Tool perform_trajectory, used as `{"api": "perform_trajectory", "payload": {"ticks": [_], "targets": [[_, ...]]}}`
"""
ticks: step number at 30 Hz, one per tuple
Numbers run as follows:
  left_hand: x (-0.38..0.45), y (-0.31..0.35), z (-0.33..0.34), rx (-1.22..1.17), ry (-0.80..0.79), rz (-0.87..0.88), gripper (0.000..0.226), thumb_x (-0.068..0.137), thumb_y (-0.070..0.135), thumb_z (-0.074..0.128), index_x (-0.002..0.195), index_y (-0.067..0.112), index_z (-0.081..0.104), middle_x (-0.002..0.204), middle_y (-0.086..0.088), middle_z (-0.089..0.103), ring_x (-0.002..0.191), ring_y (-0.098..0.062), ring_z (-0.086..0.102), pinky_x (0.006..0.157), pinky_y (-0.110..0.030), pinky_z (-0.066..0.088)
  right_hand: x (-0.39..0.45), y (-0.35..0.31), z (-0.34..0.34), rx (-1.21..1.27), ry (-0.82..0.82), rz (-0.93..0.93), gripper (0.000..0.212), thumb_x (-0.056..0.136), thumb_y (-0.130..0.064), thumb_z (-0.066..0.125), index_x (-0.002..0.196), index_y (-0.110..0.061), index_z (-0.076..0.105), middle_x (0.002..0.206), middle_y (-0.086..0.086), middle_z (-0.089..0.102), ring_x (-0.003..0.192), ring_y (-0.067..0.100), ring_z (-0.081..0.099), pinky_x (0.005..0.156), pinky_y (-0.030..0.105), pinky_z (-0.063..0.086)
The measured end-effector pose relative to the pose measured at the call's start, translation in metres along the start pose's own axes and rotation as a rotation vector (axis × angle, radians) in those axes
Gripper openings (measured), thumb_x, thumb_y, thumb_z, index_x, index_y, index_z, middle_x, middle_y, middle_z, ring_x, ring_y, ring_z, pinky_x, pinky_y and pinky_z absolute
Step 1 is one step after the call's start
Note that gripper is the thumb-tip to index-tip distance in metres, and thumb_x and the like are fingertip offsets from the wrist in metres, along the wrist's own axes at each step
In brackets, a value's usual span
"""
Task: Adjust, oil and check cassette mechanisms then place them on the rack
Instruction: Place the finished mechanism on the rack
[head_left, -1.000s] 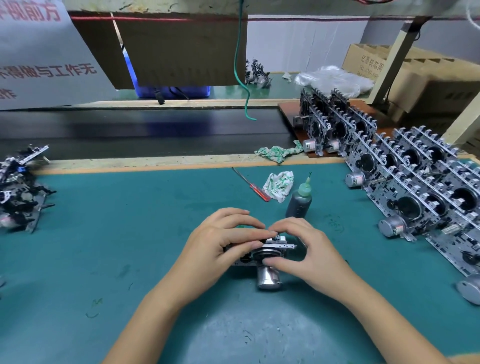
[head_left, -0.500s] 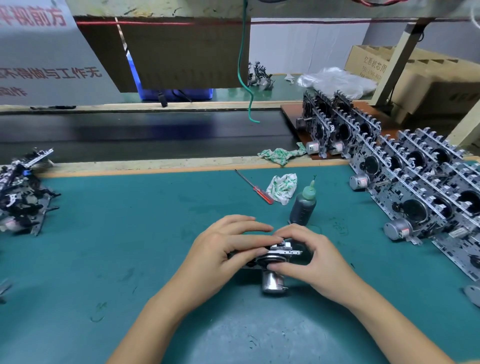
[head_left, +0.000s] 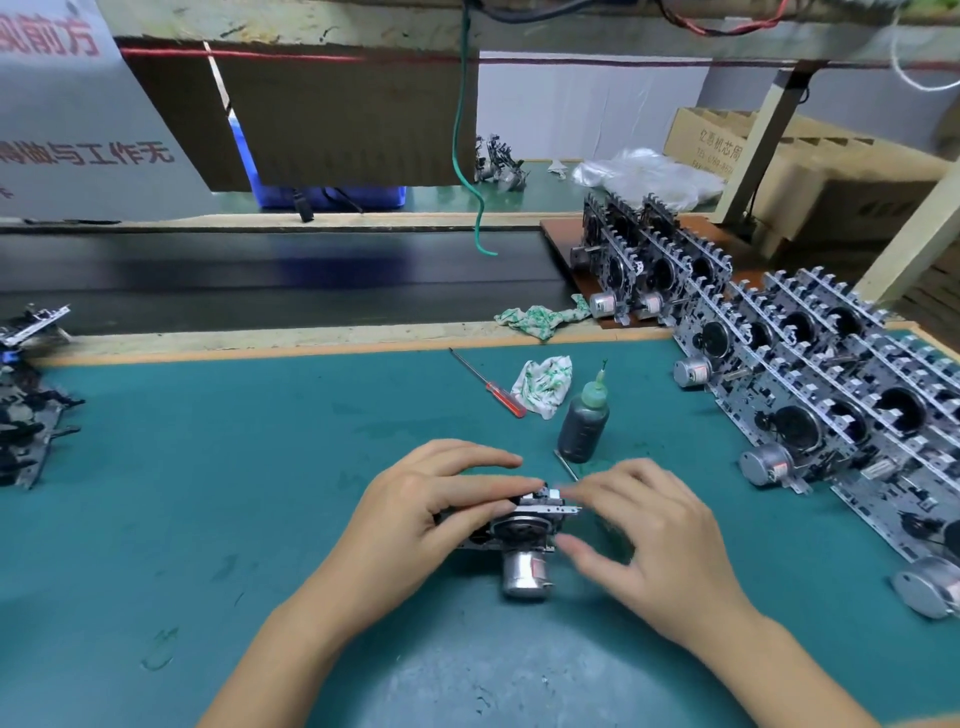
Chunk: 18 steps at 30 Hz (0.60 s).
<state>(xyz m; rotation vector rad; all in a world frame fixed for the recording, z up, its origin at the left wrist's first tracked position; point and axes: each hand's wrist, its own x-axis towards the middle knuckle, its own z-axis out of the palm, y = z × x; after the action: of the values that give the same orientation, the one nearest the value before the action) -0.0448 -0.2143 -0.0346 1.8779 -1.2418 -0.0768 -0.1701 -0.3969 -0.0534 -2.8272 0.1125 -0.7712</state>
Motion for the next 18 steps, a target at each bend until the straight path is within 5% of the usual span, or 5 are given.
{"api": "perform_trajectory", "payload": {"ticks": [9, 13, 18], "targets": [[0.002, 0.002, -0.002, -0.022, -0.024, -0.021, 0.032, 0.090, 0.039, 0.056, 0.118, 0.054, 0.055, 0.118, 0.028, 0.058, 0.111, 0.000, 0.053, 0.093, -0.014, 0.037, 0.002, -0.001, -0.002, -0.052, -0.138, -0.083, 0.045, 0.081, -0.058, 0.047, 0.080, -0.022, 0.074, 0.087, -0.016, 0.068, 0.082, 0.015, 0.060, 0.080, 0.026, 0.043], [0.001, 0.004, -0.009, -0.128, -0.054, -0.040, 0.027, 0.086, 0.030, 0.059, 0.105, 0.047, 0.069, 0.113, 0.027, 0.063, 0.110, 0.001, 0.056, 0.092, -0.011, 0.038, 0.014, -0.001, -0.014, 0.141, -0.113, 0.030, 0.044, 0.083, -0.059, 0.045, 0.093, -0.026, 0.072, 0.088, -0.017, 0.065, 0.087, 0.006, 0.055, 0.082, 0.020, 0.036], [-0.011, 0.001, -0.030, -0.038, 0.152, -0.081, 0.016, 0.073, 0.038, 0.073, 0.088, 0.034, 0.076, 0.096, 0.021, 0.070, 0.094, 0.000, 0.063, 0.084, -0.010, 0.042, 0.035, -0.018, -0.019, 0.225, -0.119, -0.035, 0.033, 0.083, -0.057, 0.045, 0.086, -0.025, 0.054, 0.073, -0.015, 0.047, 0.068, 0.004, 0.042, 0.059, 0.028, 0.042]]}}
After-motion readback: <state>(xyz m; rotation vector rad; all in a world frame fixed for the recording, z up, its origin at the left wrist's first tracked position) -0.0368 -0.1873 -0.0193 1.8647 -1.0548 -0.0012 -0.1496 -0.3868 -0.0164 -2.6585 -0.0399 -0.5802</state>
